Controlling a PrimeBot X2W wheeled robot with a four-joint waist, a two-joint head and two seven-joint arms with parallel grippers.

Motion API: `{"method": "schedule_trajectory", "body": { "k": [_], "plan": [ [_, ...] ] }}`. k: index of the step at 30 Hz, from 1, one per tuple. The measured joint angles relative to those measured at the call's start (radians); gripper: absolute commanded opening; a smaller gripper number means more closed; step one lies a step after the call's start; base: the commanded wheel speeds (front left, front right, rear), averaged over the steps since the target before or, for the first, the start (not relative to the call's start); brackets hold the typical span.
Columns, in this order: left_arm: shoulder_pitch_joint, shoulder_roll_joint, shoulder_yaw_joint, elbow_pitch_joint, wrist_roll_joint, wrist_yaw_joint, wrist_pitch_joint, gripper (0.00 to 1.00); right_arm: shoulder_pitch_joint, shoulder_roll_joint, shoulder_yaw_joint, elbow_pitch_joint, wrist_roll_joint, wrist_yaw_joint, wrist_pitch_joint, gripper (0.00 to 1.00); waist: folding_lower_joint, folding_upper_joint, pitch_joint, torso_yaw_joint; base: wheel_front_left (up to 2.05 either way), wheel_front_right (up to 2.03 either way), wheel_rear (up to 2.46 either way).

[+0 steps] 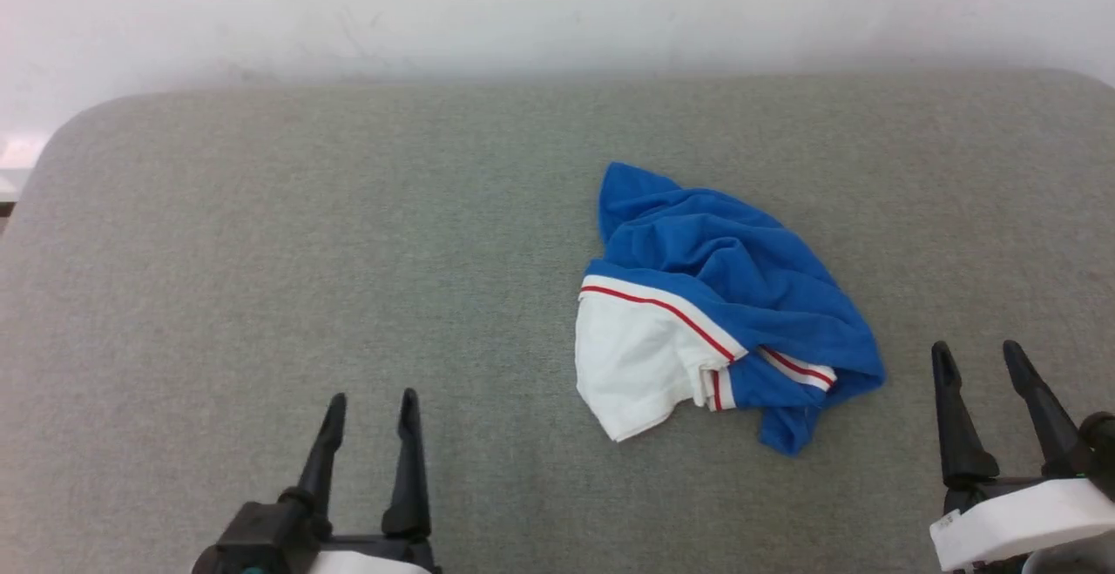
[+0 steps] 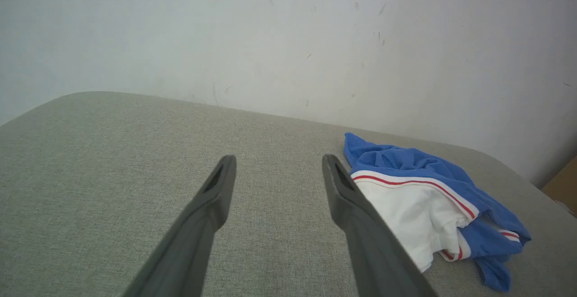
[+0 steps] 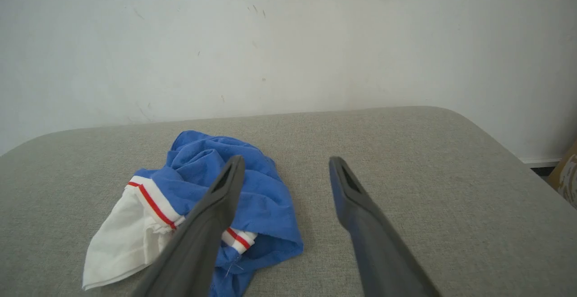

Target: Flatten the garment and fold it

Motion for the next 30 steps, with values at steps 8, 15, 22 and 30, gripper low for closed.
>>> {"method": "schedule_trajectory", "body": {
  "k": [8, 15, 22, 30],
  "plan": [
    [-0.015, -0.063, 0.016, 0.012, 0.047, -0.064, -0.001, 1.0, -0.147, -0.069, 0.141, -0.013, 0.001, 0.0, 0.145, 1.0, 0.0001, 0.0, 0.021, 0.051, 0.0, 0.0, 0.0],
    [-0.052, -0.114, 0.025, 0.066, 0.08, -0.11, -0.001, 1.0, -0.396, -0.214, 0.342, 0.072, 0.106, 0.0, 0.384, 1.0, 0.0003, 0.0, 0.066, 0.085, 0.0, 0.0, 0.0],
    [-0.087, -0.17, 0.026, 0.122, 0.1, -0.16, -0.001, 1.0, -0.588, -0.302, 0.566, 0.202, 0.188, 0.0, 0.548, 1.0, 0.0003, 0.0, 0.099, 0.135, 0.0, 0.0, 0.0],
    [-0.107, -0.209, 0.023, 0.178, 0.109, -0.204, -0.001, 1.0, -0.719, -0.343, 0.714, 0.407, 0.185, 0.0, 0.687, 1.0, 0.0003, 0.0, 0.128, 0.201, 0.0, 0.0, 0.0]
  ]
}}
